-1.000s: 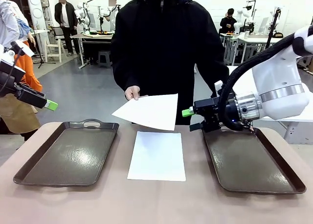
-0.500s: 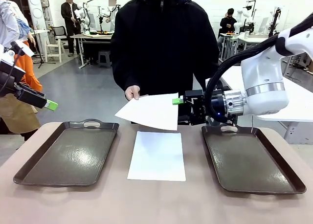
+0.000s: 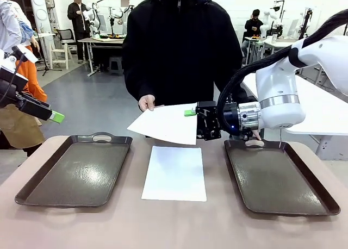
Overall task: Sort the A4 documents.
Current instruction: Receive the A4 Paper.
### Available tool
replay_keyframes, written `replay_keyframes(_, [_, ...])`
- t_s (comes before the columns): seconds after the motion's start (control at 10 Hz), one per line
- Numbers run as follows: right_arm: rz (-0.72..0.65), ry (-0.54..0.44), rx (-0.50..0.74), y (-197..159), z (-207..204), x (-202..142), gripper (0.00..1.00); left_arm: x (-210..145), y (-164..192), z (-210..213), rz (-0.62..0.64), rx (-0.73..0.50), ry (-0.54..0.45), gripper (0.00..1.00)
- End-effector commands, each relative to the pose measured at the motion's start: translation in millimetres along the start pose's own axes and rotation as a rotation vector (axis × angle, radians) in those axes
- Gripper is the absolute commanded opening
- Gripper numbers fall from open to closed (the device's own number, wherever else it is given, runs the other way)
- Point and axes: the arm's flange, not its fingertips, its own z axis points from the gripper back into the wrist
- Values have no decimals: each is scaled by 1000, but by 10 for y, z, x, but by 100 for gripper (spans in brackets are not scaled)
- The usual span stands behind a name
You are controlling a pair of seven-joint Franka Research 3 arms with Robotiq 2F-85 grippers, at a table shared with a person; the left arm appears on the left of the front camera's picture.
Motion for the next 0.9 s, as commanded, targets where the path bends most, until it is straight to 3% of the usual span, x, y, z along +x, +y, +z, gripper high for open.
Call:
replay_keyframes(0.0, [-40,-38,36,-8,-83,56,100,-8,13,-3,1,-1,-2,100])
replay_keyframes(0.1, [-32,-34,46,-11,-86,50,100,-8,13,-3,1,-1,-2,100])
replay_keyframes(0.2, [-16,-35,50,-18,-89,49,92,-8,13,-3,1,-1,-2,100])
replay_keyframes(0.8, [-21,4,50,-37,-96,44,38,-8,13,-3,1,-1,-2,100])
